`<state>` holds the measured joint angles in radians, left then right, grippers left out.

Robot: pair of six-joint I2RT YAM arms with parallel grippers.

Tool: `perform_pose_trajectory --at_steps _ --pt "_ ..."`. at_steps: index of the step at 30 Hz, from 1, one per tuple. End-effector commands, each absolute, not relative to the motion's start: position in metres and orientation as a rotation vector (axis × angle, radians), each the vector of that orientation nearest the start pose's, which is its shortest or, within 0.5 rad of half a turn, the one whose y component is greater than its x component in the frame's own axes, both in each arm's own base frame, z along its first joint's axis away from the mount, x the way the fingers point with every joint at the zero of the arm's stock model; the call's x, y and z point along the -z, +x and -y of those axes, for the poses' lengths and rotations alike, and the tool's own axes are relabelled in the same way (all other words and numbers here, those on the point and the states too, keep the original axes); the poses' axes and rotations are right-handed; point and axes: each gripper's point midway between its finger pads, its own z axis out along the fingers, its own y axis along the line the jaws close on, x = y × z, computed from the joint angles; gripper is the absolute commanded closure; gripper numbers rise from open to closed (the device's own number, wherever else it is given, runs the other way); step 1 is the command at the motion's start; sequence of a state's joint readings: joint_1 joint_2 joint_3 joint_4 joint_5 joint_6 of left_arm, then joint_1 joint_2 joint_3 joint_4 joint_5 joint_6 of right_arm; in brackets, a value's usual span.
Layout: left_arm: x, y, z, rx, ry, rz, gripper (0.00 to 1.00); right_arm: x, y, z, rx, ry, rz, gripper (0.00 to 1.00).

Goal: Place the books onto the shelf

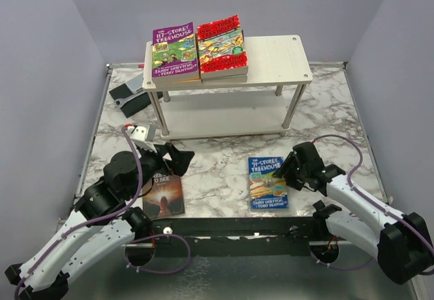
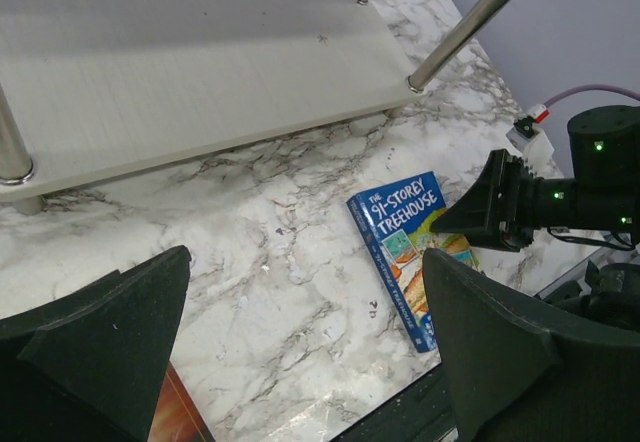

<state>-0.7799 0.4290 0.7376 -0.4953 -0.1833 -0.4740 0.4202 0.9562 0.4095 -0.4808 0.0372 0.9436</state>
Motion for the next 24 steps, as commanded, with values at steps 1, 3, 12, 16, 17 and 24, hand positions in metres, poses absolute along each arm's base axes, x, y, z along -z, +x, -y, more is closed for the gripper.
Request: perform_pose_trajectory --at_steps 1,3,12,16,17,24 --pt "-0.264 0.175 0.169 0.78 0.189 -1.856 0.01 -0.022 0.168 -0.146 -0.657 0.653 -2.646 0.46" --pt "-0.261 0.177 0.172 0.779 0.194 -1.873 0.01 -0.023 0.166 -0.154 -0.693 0.629 -2.648 0.48" --pt "-0.239 0.179 0.186 0.81 0.174 -1.976 0.01 -0.029 0.166 -0.198 -0.746 0.482 -2.687 0.48" --pt "-0.227 0.176 0.192 0.847 0.143 -2.02 0.01 -0.032 0.17 -0.208 -0.723 0.393 -2.703 0.45" --pt "-0.223 0.175 0.194 0.86 0.137 -2.032 0.01 -0.032 0.17 -0.208 -0.719 0.381 -2.704 0.44" --pt "-0.185 0.171 0.206 0.932 0.055 -2.13 0.01 -0.037 0.17 -0.203 -0.668 0.219 -2.698 0.31"
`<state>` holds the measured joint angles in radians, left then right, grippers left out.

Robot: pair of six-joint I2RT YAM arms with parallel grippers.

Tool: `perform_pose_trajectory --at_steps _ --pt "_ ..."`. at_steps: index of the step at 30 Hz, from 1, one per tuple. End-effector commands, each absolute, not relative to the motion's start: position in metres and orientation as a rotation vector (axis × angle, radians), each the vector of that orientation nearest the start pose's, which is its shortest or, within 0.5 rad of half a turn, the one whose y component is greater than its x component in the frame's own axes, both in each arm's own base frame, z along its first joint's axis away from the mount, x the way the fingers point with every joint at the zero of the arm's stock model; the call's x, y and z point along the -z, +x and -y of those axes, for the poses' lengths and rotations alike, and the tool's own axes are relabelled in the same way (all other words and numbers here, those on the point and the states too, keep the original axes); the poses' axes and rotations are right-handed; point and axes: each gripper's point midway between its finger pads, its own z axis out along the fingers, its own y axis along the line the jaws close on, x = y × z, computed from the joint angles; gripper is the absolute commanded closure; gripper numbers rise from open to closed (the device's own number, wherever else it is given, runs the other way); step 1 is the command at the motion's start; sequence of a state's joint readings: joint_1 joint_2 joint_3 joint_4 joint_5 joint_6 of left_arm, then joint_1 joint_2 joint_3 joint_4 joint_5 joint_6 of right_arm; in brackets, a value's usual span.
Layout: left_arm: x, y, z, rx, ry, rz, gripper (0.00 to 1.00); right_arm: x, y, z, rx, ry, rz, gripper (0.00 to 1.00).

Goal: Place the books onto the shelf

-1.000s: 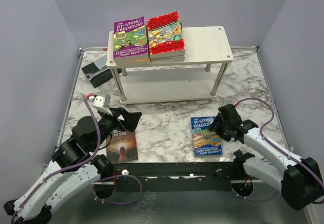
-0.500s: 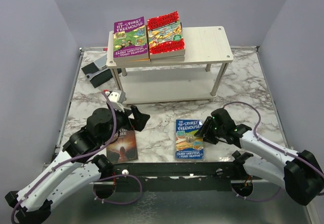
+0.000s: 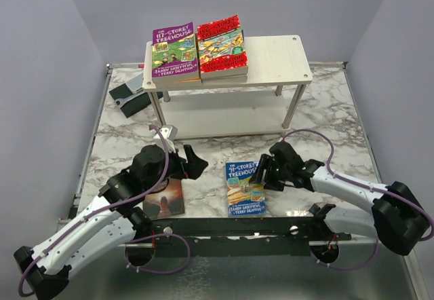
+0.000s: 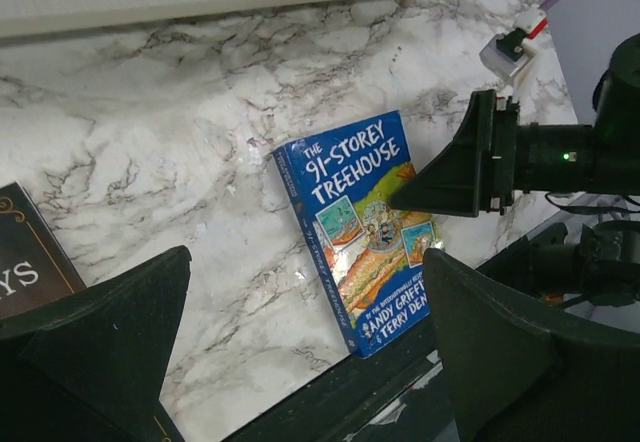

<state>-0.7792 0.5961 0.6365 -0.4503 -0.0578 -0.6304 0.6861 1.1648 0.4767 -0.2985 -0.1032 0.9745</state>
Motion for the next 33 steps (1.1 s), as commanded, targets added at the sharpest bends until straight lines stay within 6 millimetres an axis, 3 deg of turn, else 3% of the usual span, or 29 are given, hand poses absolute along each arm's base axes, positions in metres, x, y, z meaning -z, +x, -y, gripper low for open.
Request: perform_pose_trajectory --at_steps 1,7,11,20,24,27,33 --pt "-0.179 0.168 0.21 0.961 0.058 -2.149 0.01 -0.038 0.17 -0.202 -0.662 0.198 -2.699 0.29" --pt "-0.139 0.163 0.227 1.027 0.034 -2.256 0.01 -0.039 0.163 -0.201 -0.692 0.066 -2.69 0.25" --pt "-0.116 0.161 0.241 1.082 0.033 -2.319 0.01 -0.037 0.153 -0.212 -0.813 -0.026 -2.683 0.25" --pt "-0.076 0.158 0.253 1.108 -0.009 -2.42 0.01 -0.019 0.141 -0.22 -0.906 -0.079 -2.705 0.31" --pt "-0.059 0.154 0.256 1.102 -0.012 -2.469 0.01 -0.011 0.141 -0.22 -0.894 -0.09 -2.724 0.4" --pt "-0.046 0.153 0.254 1.075 -0.019 -2.506 0.01 -0.006 0.14 -0.218 -0.878 -0.087 -2.741 0.53" --pt "-0.027 0.149 0.25 1.022 -0.025 -2.559 0.01 0.002 0.137 -0.218 -0.874 -0.089 -2.77 0.91"
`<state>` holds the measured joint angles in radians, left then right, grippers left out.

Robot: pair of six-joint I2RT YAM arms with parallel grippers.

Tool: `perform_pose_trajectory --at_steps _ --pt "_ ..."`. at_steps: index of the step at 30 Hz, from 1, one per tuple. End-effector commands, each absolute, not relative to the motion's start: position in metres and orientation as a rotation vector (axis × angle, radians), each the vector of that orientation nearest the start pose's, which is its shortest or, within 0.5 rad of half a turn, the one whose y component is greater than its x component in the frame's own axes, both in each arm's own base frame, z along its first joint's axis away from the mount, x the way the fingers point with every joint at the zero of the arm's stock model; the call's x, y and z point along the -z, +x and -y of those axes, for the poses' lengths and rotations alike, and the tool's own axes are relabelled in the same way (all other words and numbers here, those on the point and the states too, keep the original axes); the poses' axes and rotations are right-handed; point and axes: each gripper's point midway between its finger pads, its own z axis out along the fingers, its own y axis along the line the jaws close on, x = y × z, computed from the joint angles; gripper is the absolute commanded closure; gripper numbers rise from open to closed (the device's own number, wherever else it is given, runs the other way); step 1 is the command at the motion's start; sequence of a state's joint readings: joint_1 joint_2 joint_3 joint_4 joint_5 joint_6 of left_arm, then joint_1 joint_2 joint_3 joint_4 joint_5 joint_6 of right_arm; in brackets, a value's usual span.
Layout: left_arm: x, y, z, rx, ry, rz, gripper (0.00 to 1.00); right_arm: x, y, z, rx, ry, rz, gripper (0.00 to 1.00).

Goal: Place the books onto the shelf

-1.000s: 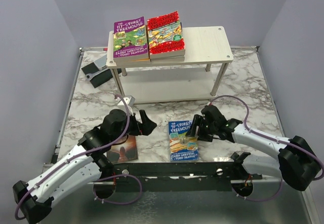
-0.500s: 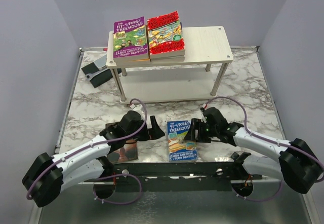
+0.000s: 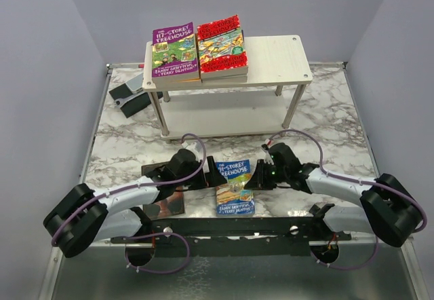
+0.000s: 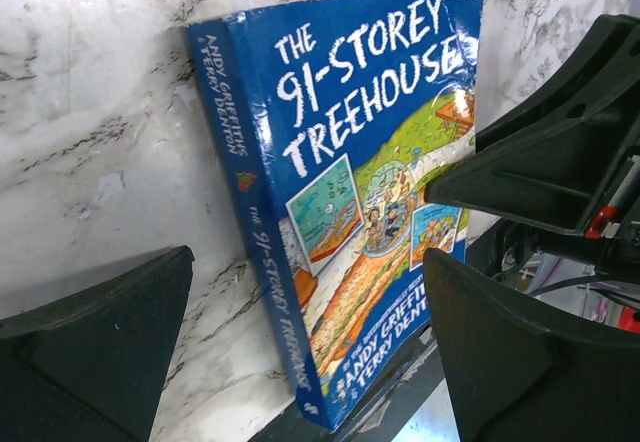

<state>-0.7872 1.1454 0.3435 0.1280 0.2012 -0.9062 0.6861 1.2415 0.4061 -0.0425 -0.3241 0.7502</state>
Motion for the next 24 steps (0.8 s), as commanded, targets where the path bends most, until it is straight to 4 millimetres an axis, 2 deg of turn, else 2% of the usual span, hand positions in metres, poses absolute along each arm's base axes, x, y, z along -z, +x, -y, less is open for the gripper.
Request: perform_pose_trajectory --at_steps 1,8,13,19,22,24 --pt "-0.026 0.149 0.249 1.018 -0.025 -2.565 0.01 0.003 0.136 -0.218 -0.873 -0.089 -2.774 0.97" --pt "-0.02 0.145 0.248 1.01 -0.021 -2.592 0.01 0.011 0.128 -0.212 -0.863 0.033 -2.823 0.99" --pt "-0.011 0.135 0.248 1.044 -0.002 -2.632 0.01 0.022 0.114 -0.211 -0.911 0.12 -2.864 0.99" --pt "-0.001 0.121 0.254 1.13 0.009 -2.677 0.01 0.031 0.107 -0.206 -0.923 0.179 -2.867 0.99" --pt "0.0 0.118 0.258 1.165 0.031 -2.683 0.08 0.034 0.103 -0.202 -0.913 0.202 -2.872 0.99" --pt "-0.002 0.118 0.261 1.181 0.064 -2.684 0.19 0.035 0.101 -0.201 -0.917 0.214 -2.872 0.99"
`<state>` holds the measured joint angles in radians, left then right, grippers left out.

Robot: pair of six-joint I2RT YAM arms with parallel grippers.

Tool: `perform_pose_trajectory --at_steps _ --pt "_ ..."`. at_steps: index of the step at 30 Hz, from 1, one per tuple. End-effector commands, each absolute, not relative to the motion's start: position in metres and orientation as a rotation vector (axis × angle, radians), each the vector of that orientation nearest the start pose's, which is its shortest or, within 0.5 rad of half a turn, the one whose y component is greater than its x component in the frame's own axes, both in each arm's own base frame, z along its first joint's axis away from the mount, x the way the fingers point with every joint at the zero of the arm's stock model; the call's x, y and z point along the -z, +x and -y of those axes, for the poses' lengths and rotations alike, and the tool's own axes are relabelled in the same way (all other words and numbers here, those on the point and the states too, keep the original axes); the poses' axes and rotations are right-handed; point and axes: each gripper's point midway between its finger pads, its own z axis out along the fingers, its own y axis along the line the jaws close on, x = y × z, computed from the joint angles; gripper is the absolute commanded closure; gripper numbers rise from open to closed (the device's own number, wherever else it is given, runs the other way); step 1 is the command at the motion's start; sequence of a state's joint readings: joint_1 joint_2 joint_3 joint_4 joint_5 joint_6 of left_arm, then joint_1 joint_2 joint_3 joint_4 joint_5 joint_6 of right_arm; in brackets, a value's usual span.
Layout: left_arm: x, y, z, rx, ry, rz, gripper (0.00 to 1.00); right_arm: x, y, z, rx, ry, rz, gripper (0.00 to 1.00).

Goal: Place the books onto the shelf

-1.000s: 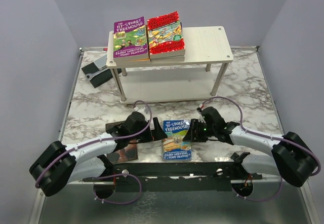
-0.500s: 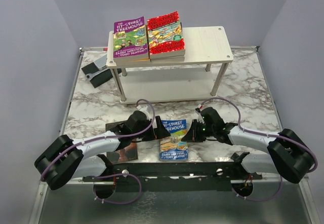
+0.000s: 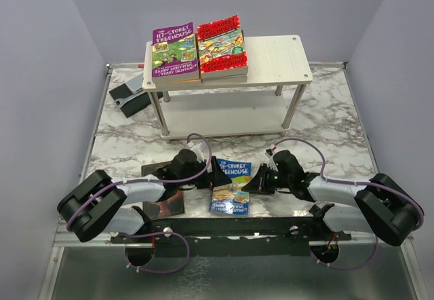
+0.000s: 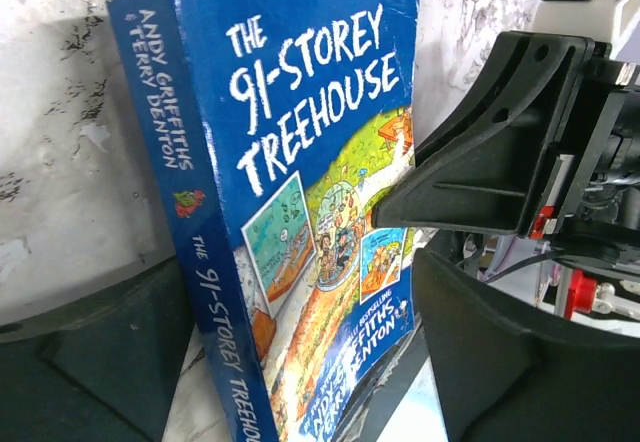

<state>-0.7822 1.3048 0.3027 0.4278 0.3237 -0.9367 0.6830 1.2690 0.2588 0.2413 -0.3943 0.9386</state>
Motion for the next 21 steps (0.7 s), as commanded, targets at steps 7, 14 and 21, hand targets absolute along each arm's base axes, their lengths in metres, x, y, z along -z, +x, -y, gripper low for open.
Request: perform_pose_trajectory --at_steps 7,14,21 --pt "-0.015 0.122 0.271 1.234 0.104 -2.655 0.59 0.031 0.1 -0.199 -0.928 0.251 -2.851 0.99" --pt "-0.038 0.127 0.281 1.311 0.123 -2.586 1.0 0.023 0.099 -0.204 -1.019 0.264 -2.799 0.99" --pt "-0.087 0.139 0.288 1.409 0.077 -2.416 1.0 -0.006 0.109 -0.215 -1.145 0.214 -2.66 0.93"
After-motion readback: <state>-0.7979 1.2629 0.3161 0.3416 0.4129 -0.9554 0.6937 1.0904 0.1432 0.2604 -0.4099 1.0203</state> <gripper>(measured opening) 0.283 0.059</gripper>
